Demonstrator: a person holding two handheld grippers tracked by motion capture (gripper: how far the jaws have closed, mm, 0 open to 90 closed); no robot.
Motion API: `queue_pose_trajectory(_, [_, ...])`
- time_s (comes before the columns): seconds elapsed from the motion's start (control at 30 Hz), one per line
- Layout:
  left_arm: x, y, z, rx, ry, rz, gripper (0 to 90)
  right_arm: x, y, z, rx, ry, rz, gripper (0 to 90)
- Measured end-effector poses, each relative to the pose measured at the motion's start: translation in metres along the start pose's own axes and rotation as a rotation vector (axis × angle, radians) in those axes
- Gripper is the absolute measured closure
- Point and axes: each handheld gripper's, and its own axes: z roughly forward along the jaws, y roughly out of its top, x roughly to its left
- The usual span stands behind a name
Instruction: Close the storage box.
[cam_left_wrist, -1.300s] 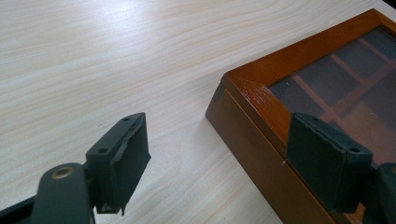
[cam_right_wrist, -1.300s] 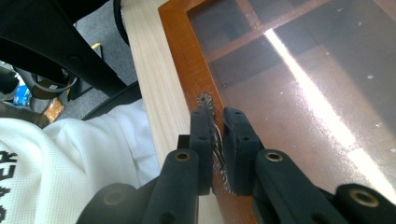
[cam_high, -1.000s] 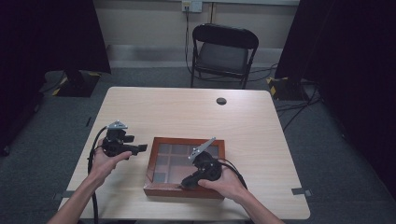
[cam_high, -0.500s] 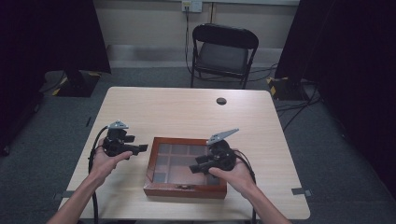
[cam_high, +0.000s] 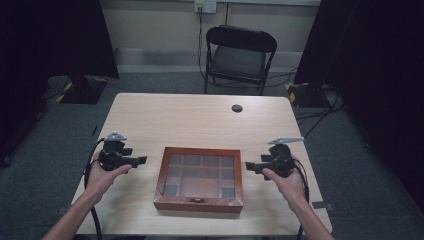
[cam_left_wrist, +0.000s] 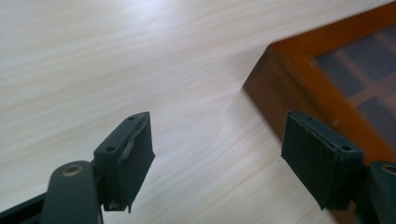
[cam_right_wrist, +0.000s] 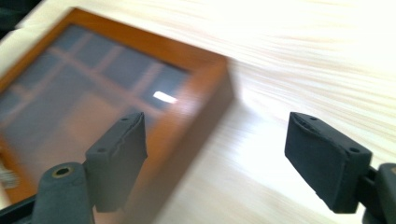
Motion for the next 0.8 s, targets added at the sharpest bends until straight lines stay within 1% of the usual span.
queue_pose_trajectory(0.03, [0.004, -0.003, -0.001, 0.010, 0.011, -0.006, 24.6, 0.000, 0.000, 0.000, 0.000, 0.000, 0.000, 19.9])
queue_pose_trajectory(0.07, [0.011, -0.010, -0.002, 0.023, 0.027, -0.025, 24.5, -0.013, -0.006, -0.003, 0.003, -0.056, 0.026, 18.7])
queue_pose_trajectory(0.1, [0.014, -0.013, -0.002, 0.037, 0.035, -0.028, 24.3, -0.017, -0.008, -0.003, 0.005, -0.073, 0.031, 18.7])
queue_pose_trajectory(0.13, [0.014, -0.013, -0.002, 0.037, 0.035, -0.028, 23.8, -0.017, -0.008, -0.003, 0.005, -0.073, 0.031, 18.7])
queue_pose_trajectory(0.17, [0.018, -0.017, -0.002, 0.052, 0.040, -0.030, 23.8, -0.022, -0.011, -0.002, 0.017, -0.089, 0.040, 18.3])
queue_pose_trajectory(0.2, [0.021, -0.020, -0.002, 0.053, 0.051, -0.041, 22.9, -0.031, -0.017, 0.001, 0.050, -0.163, 0.068, 15.8])
queue_pose_trajectory(0.23, [0.023, -0.022, -0.001, 0.058, 0.056, -0.047, 22.9, -0.031, -0.017, 0.001, 0.050, -0.163, 0.068, 15.8])
queue_pose_trajectory(0.27, [0.026, -0.026, 0.001, 0.072, 0.058, -0.058, 22.9, -0.039, -0.023, 0.004, 0.060, -0.216, 0.093, 16.0])
queue_pose_trajectory(0.3, [0.026, -0.027, 0.003, 0.079, 0.069, -0.054, 22.6, -0.043, -0.027, 0.007, 0.073, -0.231, 0.103, 16.0])
queue_pose_trajectory(0.33, [0.026, -0.027, 0.003, 0.079, 0.069, -0.054, 21.3, -0.043, -0.027, 0.007, 0.073, -0.231, 0.103, 16.0])
queue_pose_trajectory(0.37, [0.027, -0.028, 0.006, 0.088, 0.072, -0.052, 21.3, -0.047, -0.030, 0.010, 0.089, -0.252, 0.107, 16.0])
queue_pose_trajectory(0.4, [0.027, -0.029, 0.009, 0.094, 0.069, -0.055, 18.8, -0.051, -0.035, 0.015, 0.122, -0.308, 0.140, 16.0])
queue_pose_trajectory(0.43, [0.026, -0.030, 0.011, 0.104, 0.077, -0.053, 18.8, -0.051, -0.035, 0.015, 0.122, -0.308, 0.140, 16.0])
queue_pose_trajectory(0.5, [0.023, -0.030, 0.016, 0.124, 0.142, -0.020, 17.5, -0.053, -0.039, 0.019, 0.125, -0.335, 0.144, 15.1])
queue_pose_trajectory(0.53, [0.023, -0.031, 0.019, 0.133, 0.155, -0.019, 17.5, -0.055, -0.041, 0.021, 0.135, -0.340, 0.163, 14.8])
queue_pose_trajectory(0.57, [0.024, -0.031, 0.021, 0.139, 0.168, -0.022, 17.5, -0.057, -0.044, 0.024, 0.157, -0.353, 0.184, 11.3])
queue_pose_trajectory(0.6, [0.024, -0.033, 0.022, 0.147, 0.176, -0.023, 17.5, -0.057, -0.047, 0.027, 0.137, -0.405, 0.168, 9.5])
queue_pose_trajectory(0.63, [0.023, -0.035, 0.025, 0.135, 0.189, -0.018, 17.0, -0.056, -0.049, 0.028, 0.129, -0.443, 0.158, 8.1])
queue_pose_trajectory(0.67, [0.023, -0.036, 0.026, 0.123, 0.202, 0.008, 15.1, -0.057, -0.052, 0.030, 0.117, -0.468, 0.135, 1.6])
queue_pose_trajectory(0.7, [0.022, -0.041, 0.030, 0.077, 0.199, 0.015, 12.4, -0.058, -0.060, 0.035, 0.032, -0.456, 0.079, 0.0])
queue_pose_trajectory(0.73, [0.022, -0.041, 0.030, 0.077, 0.199, 0.015, 9.2, -0.058, -0.060, 0.035, 0.032, -0.456, 0.079, 0.0])
queue_pose_trajectory(0.77, [0.021, -0.044, 0.032, 0.041, 0.202, 0.024, 9.2, -0.058, -0.062, 0.035, 0.011, -0.453, 0.074, 0.0])
queue_pose_trajectory(0.8, [0.022, -0.046, 0.034, 0.023, 0.200, 0.036, 3.4, -0.058, -0.064, 0.036, -0.017, -0.451, 0.066, 0.0])
